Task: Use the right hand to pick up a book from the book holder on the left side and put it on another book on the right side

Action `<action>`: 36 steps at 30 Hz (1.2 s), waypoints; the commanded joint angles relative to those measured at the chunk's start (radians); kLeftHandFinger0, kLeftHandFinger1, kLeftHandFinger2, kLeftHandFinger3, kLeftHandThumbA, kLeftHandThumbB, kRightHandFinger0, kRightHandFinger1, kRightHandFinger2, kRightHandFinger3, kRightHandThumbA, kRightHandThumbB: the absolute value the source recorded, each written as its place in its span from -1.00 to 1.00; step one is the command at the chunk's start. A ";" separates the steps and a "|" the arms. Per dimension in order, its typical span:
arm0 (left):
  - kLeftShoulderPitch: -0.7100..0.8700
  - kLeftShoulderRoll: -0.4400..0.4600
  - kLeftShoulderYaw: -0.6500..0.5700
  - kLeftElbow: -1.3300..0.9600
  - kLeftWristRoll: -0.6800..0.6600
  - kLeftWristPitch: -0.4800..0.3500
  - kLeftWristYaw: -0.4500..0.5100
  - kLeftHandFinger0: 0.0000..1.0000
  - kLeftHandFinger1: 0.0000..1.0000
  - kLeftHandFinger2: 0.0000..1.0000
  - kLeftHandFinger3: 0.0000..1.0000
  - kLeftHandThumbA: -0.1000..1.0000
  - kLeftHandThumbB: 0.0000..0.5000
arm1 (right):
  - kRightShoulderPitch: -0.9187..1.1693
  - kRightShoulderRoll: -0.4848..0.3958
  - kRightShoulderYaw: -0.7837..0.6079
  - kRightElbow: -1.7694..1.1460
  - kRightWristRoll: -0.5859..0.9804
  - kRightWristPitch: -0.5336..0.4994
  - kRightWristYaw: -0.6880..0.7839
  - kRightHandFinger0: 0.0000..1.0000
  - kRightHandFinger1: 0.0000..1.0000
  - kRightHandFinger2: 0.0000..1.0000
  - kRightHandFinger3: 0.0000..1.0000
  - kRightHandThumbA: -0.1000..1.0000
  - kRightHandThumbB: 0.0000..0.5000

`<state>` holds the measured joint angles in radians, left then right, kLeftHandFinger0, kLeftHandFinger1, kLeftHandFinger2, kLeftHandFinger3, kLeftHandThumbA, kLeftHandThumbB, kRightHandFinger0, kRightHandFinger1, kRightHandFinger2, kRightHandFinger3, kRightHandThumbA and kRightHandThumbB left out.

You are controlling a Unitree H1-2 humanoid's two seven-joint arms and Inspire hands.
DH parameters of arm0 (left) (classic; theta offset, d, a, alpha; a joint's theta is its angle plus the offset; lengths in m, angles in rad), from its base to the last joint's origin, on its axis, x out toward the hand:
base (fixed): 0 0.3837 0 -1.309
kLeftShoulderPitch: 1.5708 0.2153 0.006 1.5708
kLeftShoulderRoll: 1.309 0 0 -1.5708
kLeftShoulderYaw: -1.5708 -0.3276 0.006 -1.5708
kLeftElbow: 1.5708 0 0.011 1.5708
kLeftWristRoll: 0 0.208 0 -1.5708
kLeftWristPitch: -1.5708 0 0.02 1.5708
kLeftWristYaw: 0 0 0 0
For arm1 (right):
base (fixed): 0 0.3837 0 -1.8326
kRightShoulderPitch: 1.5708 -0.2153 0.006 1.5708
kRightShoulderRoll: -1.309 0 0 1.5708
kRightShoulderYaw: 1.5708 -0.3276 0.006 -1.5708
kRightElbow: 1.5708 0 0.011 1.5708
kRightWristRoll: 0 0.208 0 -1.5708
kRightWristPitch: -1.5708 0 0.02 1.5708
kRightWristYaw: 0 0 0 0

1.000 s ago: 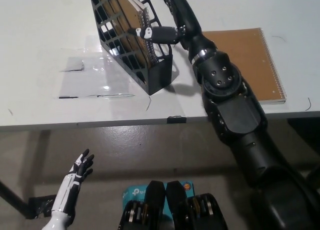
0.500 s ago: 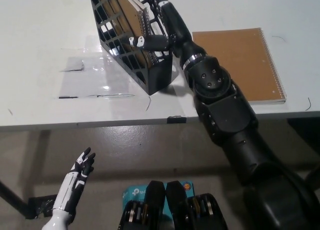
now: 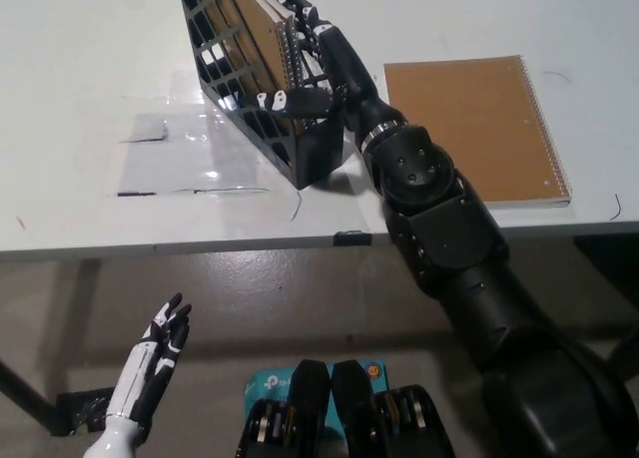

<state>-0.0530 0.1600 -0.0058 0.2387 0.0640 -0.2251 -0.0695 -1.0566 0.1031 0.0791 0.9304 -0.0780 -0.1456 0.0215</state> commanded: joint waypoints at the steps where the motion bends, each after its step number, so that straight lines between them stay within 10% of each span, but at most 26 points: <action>1: -0.015 0.009 -0.008 -0.021 0.009 -0.022 -0.005 0.99 1.00 1.00 1.00 0.86 -0.40 | -0.064 0.013 -0.008 0.018 0.017 -0.039 0.007 0.87 1.00 1.00 1.00 1.00 0.05; 36: -0.029 0.020 -0.023 -0.034 0.024 0.014 -0.012 0.96 1.00 1.00 1.00 0.93 -0.26 | -0.157 0.013 -0.009 0.097 0.029 -0.068 0.013 0.43 0.83 1.00 1.00 1.00 0.17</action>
<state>-0.0690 0.1628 -0.0217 0.2366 0.0783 -0.2080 -0.0702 -1.1316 0.1033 0.0784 1.0247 -0.0625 -0.1704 0.0284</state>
